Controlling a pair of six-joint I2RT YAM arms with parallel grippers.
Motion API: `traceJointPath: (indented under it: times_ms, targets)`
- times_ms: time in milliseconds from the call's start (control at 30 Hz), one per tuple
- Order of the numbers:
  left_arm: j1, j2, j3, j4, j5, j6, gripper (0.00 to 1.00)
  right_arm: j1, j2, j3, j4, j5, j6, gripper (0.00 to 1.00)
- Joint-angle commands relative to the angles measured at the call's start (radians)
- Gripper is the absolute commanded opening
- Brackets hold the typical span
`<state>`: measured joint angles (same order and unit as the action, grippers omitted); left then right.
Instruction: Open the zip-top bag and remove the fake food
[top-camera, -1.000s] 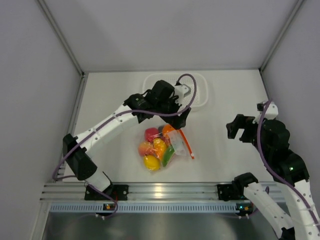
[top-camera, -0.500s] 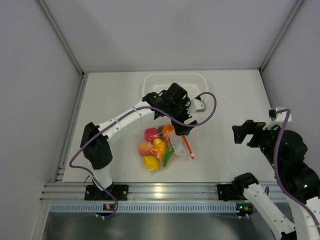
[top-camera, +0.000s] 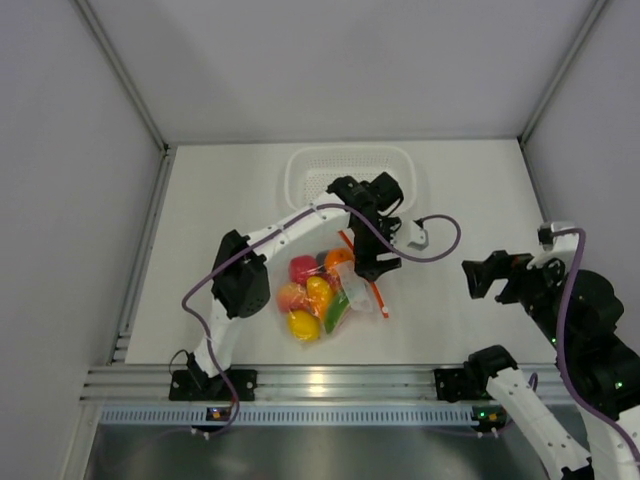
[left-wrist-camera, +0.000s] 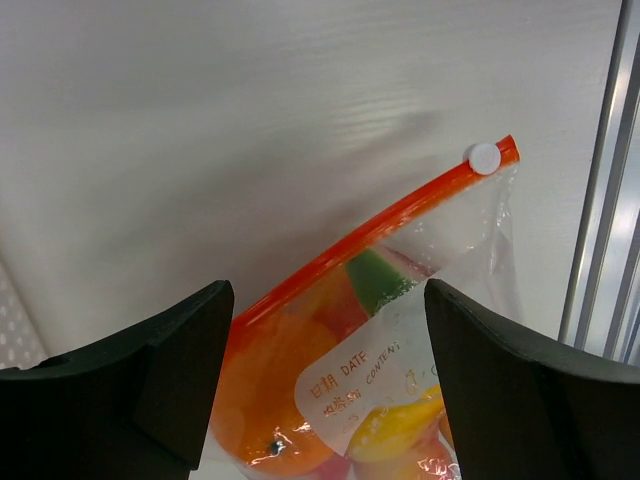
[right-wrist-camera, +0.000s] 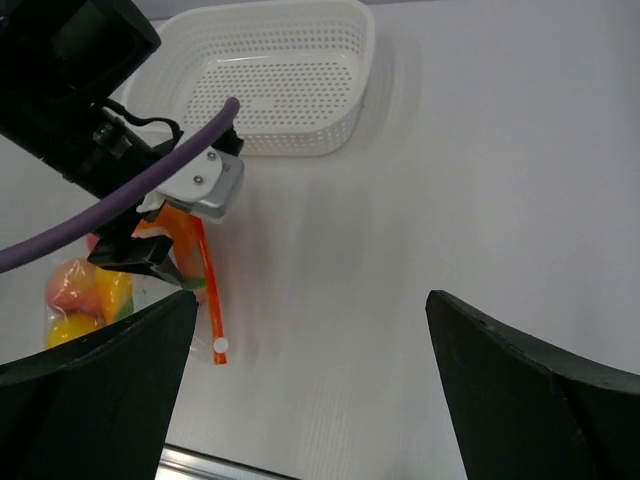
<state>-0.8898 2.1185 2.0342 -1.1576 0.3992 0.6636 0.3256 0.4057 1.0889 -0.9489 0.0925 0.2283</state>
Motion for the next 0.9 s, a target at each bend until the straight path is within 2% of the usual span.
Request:
traceJointPath:
  times_ms: [0,167,333,467,500,567,600,667,767,800,833,867]
  targets:
    - [-0.011,0.038,0.023,-0.114,0.000,0.062,0.83,0.010,-0.021,0.029,0.018,-0.088,-0.011,0.99]
    - [-0.061,0.132,0.040,-0.114,-0.052,0.076,0.83,0.010,-0.051,0.019,0.041,-0.209,0.002,0.99]
    - [-0.066,0.170,0.058,-0.111,-0.042,0.097,0.82,0.009,-0.080,-0.006,0.067,-0.267,0.006,1.00]
    - [-0.064,0.179,0.055,-0.113,0.009,0.117,0.75,0.010,-0.084,-0.011,0.061,-0.280,-0.007,0.99]
    - [-0.064,0.182,0.057,-0.113,0.019,0.117,0.72,0.009,-0.085,-0.012,0.061,-0.277,-0.012,1.00]
    - [-0.064,0.195,0.061,-0.111,0.015,0.107,0.41,0.010,-0.090,-0.014,0.058,-0.266,-0.020,1.00]
    - [-0.064,0.199,0.064,-0.111,0.009,0.103,0.37,0.010,-0.091,-0.015,0.058,-0.261,-0.024,0.99]
    - [-0.063,0.212,0.075,-0.113,0.001,0.099,0.39,0.010,-0.097,-0.017,0.058,-0.249,-0.029,0.99]
    - [-0.064,0.219,0.084,-0.113,0.003,0.100,0.28,0.009,-0.100,-0.020,0.056,-0.238,-0.032,0.99]
    - [-0.064,0.219,0.086,-0.113,0.003,0.102,0.23,0.010,-0.102,-0.020,0.056,-0.235,-0.033,0.99]
    - [-0.064,0.218,0.083,-0.111,-0.005,0.100,0.07,0.010,-0.102,-0.021,0.058,-0.234,-0.033,0.99]
    - [-0.064,0.216,0.086,-0.109,-0.008,0.099,0.00,0.010,-0.102,-0.021,0.058,-0.228,-0.033,0.99]
